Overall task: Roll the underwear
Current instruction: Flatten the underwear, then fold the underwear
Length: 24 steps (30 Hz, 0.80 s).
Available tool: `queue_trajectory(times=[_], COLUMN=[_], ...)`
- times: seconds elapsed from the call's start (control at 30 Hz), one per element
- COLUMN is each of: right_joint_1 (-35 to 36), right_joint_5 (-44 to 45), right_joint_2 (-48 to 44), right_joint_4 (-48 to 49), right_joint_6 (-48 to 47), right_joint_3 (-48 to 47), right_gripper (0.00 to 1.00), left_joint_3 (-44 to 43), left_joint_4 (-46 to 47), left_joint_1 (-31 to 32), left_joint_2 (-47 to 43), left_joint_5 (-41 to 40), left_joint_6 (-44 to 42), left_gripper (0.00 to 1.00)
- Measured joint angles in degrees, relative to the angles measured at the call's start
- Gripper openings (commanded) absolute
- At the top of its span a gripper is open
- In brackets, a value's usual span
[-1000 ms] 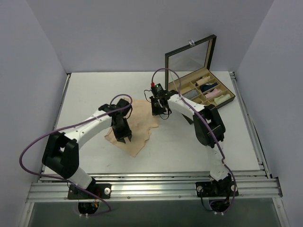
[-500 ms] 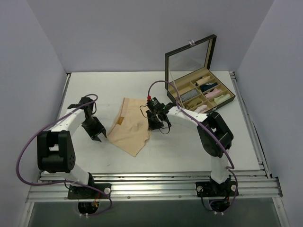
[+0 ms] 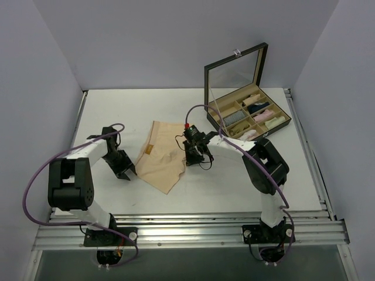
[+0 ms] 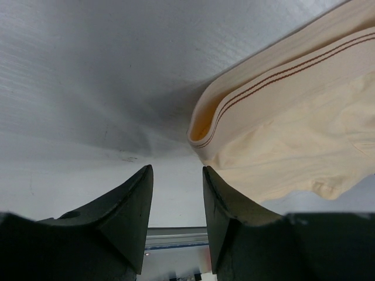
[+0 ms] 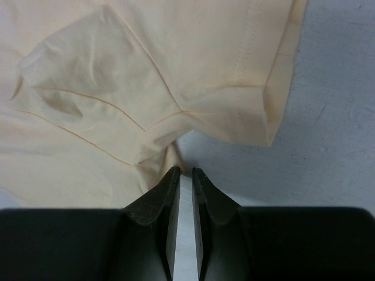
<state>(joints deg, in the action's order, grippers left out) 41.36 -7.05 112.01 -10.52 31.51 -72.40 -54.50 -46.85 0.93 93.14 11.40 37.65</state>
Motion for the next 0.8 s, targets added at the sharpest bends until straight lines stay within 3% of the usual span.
queue_trajectory(times=[0.8], right_joint_1=[0.0], right_joint_5=[-2.5], right_joint_2=[0.1], right_joint_4=[5.0], right_joint_6=[0.0], right_joint_3=[1.7], right_gripper=[0.06], left_joint_3=[0.0], left_joint_4=[3.8], left_joint_1=[-4.1], left_joint_2=[2.7], left_joint_5=[0.4], left_joint_6=[-1.1], left_gripper=[0.51])
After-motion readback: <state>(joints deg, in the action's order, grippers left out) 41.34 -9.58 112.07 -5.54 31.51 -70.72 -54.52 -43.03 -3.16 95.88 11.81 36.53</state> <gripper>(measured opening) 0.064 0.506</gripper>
